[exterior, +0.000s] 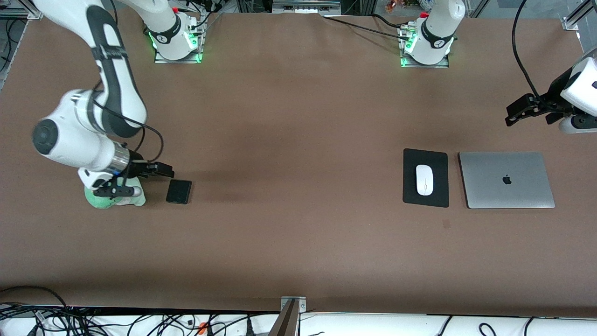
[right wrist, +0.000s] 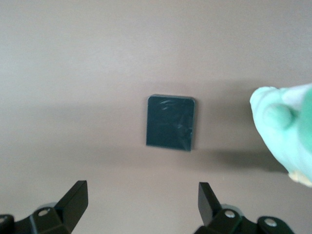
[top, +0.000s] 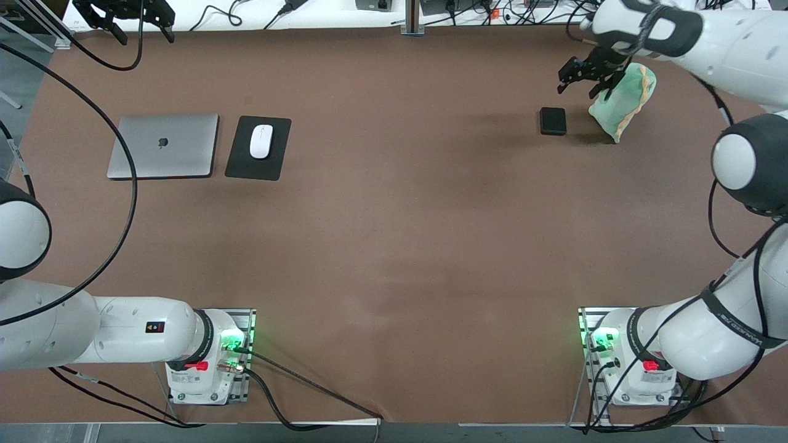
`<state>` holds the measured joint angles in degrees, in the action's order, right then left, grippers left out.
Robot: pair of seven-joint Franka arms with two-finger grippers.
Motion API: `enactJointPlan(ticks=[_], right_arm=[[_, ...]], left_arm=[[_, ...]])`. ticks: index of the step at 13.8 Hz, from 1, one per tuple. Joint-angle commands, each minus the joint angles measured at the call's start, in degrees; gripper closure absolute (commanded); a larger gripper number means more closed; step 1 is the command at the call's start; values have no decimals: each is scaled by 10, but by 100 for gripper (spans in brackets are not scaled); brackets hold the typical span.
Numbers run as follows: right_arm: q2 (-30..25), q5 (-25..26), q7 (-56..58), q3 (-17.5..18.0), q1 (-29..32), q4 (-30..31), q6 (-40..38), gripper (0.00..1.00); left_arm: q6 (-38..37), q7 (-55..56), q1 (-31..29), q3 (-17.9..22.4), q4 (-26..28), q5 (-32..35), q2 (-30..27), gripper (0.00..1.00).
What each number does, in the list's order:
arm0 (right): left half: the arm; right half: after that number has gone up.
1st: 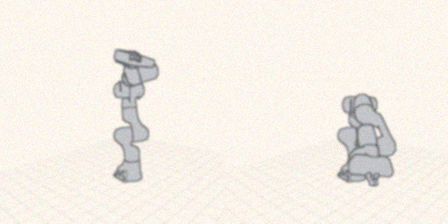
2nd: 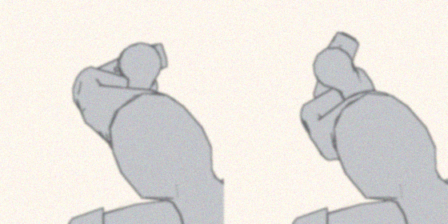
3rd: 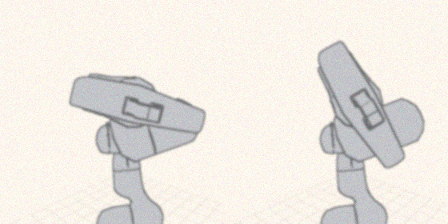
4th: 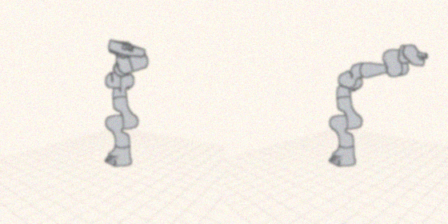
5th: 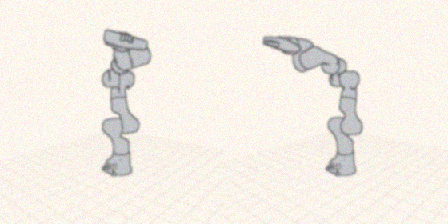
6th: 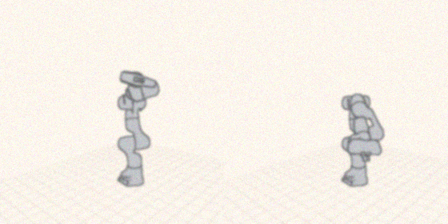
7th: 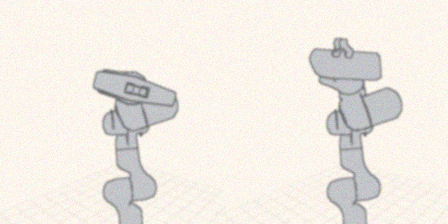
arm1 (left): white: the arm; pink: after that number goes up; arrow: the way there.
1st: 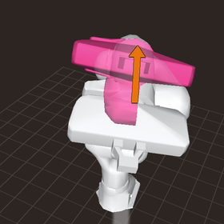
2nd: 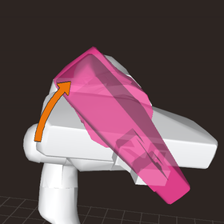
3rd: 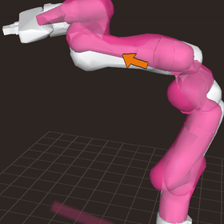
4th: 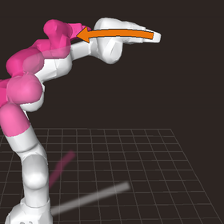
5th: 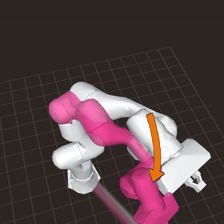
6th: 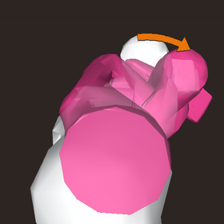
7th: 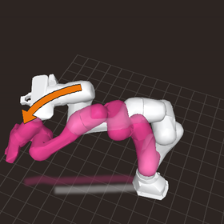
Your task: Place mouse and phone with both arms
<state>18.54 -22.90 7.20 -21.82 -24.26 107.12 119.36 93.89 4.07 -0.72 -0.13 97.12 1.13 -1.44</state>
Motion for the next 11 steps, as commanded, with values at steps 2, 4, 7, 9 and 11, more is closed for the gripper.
enactJointPlan(ticks=[2, 4, 7, 9, 11], right_arm=[[-85, 53, 10, -36, 2, -24, -127, 0], [-98, 75, 9, -55, 2, -72, -218, 0], [-127, 133, 9, -73, 2, -114, -298, 0], [-164, 189, 4, -69, 2, -116, -318, 0], [-184, 216, 1, -63, 6, -125, -343, 0]], left_arm=[[-18, -10, -3, 1, -25, -7, 13, 0], [-19, -6, -3, 1, -25, -7, 13, 0], [-19, -6, -3, 1, -25, -7, 13, 0], [-19, -6, -3, 0, -25, -7, 13, 0], [-19, -6, -3, 0, -25, -7, 13, 0]])
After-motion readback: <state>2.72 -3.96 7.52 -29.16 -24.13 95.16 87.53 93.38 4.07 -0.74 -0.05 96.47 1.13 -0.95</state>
